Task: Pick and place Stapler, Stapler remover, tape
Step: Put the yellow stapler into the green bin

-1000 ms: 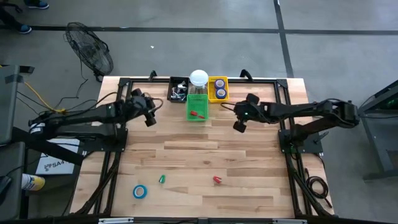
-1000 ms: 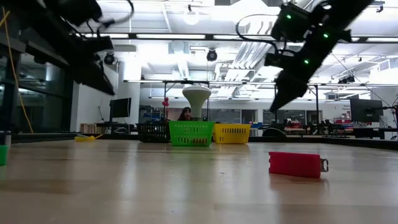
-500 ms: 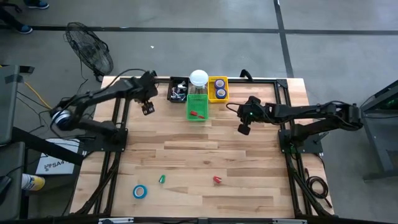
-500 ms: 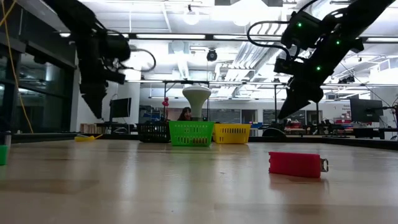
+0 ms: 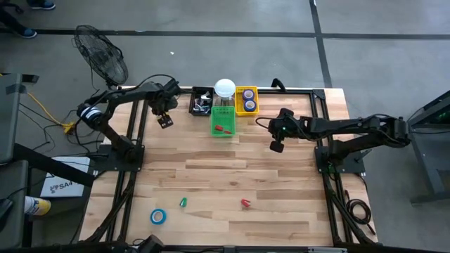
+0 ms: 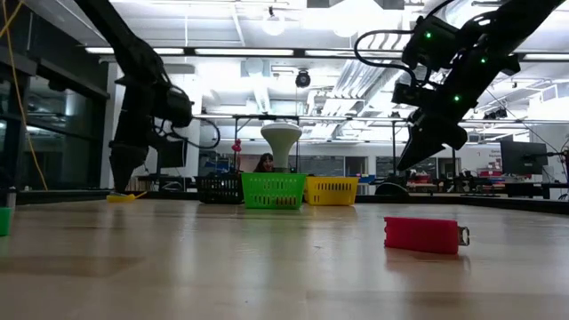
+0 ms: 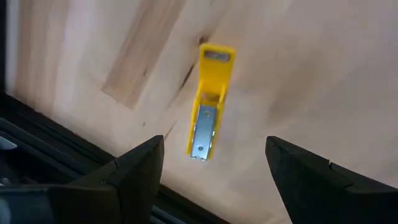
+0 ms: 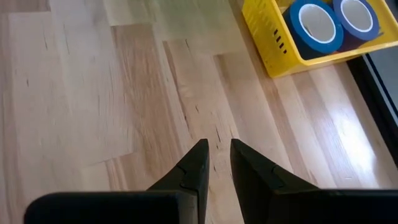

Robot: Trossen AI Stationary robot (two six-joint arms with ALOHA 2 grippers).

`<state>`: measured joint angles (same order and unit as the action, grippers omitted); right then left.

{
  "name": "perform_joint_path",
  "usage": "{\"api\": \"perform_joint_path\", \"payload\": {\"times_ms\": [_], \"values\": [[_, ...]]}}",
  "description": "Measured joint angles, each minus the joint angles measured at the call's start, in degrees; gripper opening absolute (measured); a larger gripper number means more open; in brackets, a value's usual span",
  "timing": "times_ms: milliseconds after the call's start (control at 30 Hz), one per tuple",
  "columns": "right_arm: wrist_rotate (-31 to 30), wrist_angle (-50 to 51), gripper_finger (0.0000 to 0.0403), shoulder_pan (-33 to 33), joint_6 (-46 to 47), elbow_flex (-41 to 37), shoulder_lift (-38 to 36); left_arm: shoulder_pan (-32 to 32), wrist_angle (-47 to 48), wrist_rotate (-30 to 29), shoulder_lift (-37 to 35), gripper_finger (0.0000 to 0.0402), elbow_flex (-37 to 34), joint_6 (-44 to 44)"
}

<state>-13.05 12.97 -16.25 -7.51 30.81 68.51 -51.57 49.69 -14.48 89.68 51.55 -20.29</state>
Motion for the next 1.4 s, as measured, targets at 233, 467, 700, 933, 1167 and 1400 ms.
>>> {"api": "perform_joint_path", "payload": {"times_ms": [233,467,700,933,1167,1400], "values": [[-0.01,-0.22,0.0058,0.0,-0.44,0.0,0.0,-0.68,-0.18,-2.6,1.21,0.0275,0.0,0.17],[-0.01,-0.41,0.0058,0.0,-0.44,0.0,0.0,-0.68,-0.23,-2.82,1.21,0.0275,0.0,-0.44],[-0.01,-0.58,0.0058,0.0,-0.29,0.0,0.0,-2.32,-0.44,-0.59,1.39,0.0275,-0.02,-0.34],[-0.01,-1.29,0.0058,0.0,-0.29,0.04,0.02,-2.42,-0.78,0.66,2.05,0.0275,-0.03,1.24],[1.73,-1.27,0.0058,0.0,-0.57,0.04,0.02,-2.4,0.11,0.12,5.78,0.0275,0.65,2.14],[2.36,-1.26,0.0058,0.01,-1.05,0.03,0.02,-2.42,0.27,0.18,6.01,0.0267,0.85,3.45]]}}
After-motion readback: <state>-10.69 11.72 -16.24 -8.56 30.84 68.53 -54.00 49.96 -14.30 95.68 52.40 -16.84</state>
